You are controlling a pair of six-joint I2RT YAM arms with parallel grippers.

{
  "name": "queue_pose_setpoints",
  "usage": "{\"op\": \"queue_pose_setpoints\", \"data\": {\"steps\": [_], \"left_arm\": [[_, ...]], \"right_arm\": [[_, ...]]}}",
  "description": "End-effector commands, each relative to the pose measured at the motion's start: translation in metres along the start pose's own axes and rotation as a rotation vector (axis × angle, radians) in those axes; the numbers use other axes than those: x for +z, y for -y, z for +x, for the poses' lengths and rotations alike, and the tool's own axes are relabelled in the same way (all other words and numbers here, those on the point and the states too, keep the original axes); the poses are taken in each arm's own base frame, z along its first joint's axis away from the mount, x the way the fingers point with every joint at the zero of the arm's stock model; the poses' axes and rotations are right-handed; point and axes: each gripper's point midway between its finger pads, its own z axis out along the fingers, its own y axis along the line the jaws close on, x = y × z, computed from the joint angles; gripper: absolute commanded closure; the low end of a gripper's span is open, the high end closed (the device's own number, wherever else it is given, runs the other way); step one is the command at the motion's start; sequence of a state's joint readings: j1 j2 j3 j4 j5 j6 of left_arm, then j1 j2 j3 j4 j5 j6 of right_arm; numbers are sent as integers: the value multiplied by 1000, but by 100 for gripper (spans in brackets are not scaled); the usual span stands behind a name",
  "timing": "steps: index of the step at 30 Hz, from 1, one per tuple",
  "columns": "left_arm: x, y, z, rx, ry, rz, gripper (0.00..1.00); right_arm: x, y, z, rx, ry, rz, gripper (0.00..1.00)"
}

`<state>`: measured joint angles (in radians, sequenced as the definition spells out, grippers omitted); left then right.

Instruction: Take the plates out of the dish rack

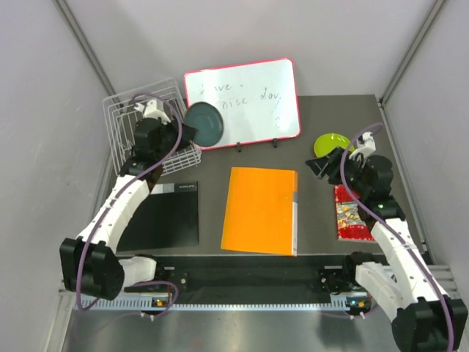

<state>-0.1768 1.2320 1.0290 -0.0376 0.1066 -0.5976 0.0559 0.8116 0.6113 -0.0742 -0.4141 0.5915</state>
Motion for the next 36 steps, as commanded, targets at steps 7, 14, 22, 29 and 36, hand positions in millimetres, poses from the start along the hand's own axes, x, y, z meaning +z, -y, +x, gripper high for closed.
{"op": "queue_pose_setpoints", "data": {"steps": [7,14,22,29,36], "left_arm": [[-21,130,60,-162,-193,514,100],[-32,167,102,-153,-289,607,100],[-38,190,138,-160,-384,690,100],[-40,200,146,-167,-409,782,100],[-31,190,158,-132,-430,742,58]], "right_arm": [[25,-102,-4,36,40,-289,28],[49,-122,9,45,0,-355,27],[63,-129,13,50,-26,-408,32],[64,-127,28,70,-64,-458,100],[51,-87,2,32,45,-261,100]]}}
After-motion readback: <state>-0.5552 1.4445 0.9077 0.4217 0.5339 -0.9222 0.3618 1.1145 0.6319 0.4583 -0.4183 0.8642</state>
